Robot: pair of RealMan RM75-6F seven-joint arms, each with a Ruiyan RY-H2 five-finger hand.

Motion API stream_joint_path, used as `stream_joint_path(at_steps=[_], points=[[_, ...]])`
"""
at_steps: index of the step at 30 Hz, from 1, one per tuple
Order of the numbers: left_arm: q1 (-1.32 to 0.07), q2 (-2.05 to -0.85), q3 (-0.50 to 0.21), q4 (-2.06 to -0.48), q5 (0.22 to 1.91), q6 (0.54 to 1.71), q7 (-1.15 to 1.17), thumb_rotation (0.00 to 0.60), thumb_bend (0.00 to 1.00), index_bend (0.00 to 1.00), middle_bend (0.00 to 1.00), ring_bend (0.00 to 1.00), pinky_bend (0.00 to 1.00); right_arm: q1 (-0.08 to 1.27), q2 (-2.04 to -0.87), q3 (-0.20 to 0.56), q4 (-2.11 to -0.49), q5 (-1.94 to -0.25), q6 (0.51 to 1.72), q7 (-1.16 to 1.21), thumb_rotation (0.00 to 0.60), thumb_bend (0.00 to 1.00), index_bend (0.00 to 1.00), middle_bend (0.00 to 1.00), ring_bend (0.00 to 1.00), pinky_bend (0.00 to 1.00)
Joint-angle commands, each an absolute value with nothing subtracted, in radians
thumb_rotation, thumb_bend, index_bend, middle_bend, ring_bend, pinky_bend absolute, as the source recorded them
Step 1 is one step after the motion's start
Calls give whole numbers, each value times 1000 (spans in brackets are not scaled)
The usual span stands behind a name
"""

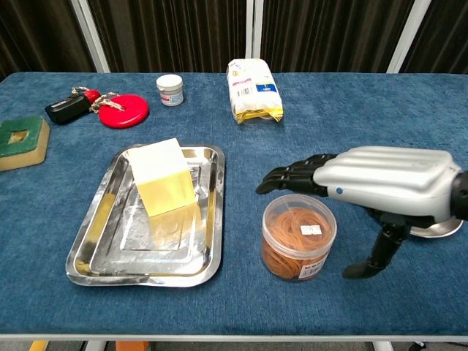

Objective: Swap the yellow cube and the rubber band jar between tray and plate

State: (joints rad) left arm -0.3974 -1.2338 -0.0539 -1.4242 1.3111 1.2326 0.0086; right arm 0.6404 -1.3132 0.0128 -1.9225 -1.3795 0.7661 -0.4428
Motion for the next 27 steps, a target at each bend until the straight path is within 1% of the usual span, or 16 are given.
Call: stream_joint_path(at_steps=[1, 4, 6, 7, 10, 14, 17, 20, 23, 27], points=[[-394, -1234, -57, -1422, 1312, 1230, 5, 600, 32, 111, 39, 14, 185, 656, -1341, 11, -1906, -1360, 759, -457, 600, 84, 0, 14, 0, 0], [-389, -1233, -59, -1420, 1318, 1231, -3, 600, 32, 111, 39, 15, 185, 665, -1359, 8, -1893, -1343, 761, -474, 600, 104, 0, 51, 0, 0], [-384, -1232, -61, -1419, 1326, 1237, -10, 600, 32, 111, 39, 15, 185, 670, -1368, 6, -1885, -1326, 766, -493, 600, 115, 0, 76, 1, 17], [-382, -1231, -62, -1419, 1330, 1240, -14, 600, 32, 111, 39, 15, 185, 671, -1372, 6, -1882, -1318, 771, -503, 600, 120, 0, 85, 5, 31], [-380, -1229, -66, -1420, 1340, 1245, -23, 600, 32, 111, 39, 15, 185, 675, -1388, 4, -1878, -1300, 784, -522, 600, 155, 4, 134, 69, 116], [-376, -1228, -64, -1421, 1358, 1246, -36, 600, 32, 112, 43, 15, 185, 679, -1400, 1, -1874, -1300, 798, -525, 600, 199, 109, 248, 193, 243], [-373, -1227, -64, -1420, 1369, 1247, -47, 600, 32, 111, 44, 15, 185, 680, -1404, -3, -1871, -1302, 810, -523, 600, 226, 177, 298, 255, 313], [-371, -1227, -64, -1419, 1376, 1246, -55, 600, 32, 111, 44, 15, 185, 677, -1400, -5, -1875, -1314, 828, -513, 600, 245, 207, 324, 279, 345], [-368, -1226, -66, -1419, 1382, 1249, -59, 600, 31, 111, 44, 15, 185, 670, -1383, 2, -1892, -1344, 859, -481, 600, 257, 226, 337, 294, 357], [-358, -1223, -68, -1425, 1389, 1264, -66, 600, 31, 112, 46, 14, 185, 644, -1324, 13, -1925, -1403, 933, -431, 600, 259, 237, 344, 303, 367]])
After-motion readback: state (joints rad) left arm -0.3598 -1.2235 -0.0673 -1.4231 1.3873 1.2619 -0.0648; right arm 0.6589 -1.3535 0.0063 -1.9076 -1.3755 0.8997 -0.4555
